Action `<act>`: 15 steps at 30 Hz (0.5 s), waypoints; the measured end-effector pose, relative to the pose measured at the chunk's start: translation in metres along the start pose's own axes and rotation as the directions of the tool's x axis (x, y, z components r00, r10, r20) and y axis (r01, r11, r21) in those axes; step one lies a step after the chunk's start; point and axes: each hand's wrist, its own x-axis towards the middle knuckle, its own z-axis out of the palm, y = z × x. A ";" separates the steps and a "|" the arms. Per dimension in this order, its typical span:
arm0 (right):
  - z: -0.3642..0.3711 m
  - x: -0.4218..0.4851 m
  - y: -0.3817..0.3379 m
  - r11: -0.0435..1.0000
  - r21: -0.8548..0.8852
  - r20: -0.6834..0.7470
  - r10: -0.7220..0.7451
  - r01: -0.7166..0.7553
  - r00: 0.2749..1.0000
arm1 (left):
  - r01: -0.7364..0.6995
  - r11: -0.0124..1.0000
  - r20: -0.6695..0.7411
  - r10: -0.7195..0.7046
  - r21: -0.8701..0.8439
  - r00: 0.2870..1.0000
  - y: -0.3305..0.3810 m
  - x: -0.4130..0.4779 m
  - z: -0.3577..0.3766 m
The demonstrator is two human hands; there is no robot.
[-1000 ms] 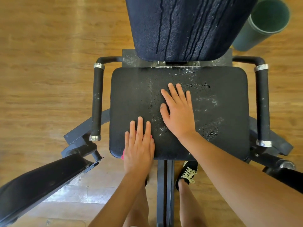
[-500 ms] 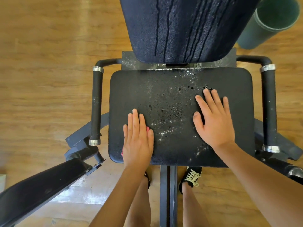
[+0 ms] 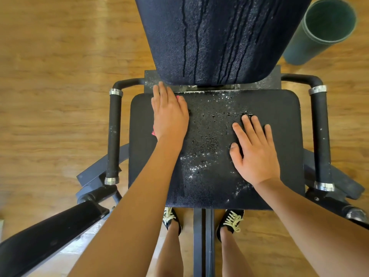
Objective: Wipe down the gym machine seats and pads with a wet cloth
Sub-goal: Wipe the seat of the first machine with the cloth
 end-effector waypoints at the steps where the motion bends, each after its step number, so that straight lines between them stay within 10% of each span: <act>1: 0.000 0.000 0.000 1.000 0.000 -0.003 -0.001 0.001 1.000 | 0.001 1.000 -0.006 -0.001 0.023 1.000 0.001 0.001 0.001; 15: -0.001 0.000 -0.001 1.000 -0.009 -0.005 0.001 -0.001 1.000 | -0.246 0.937 0.056 0.240 0.249 0.969 -0.014 -0.022 -0.002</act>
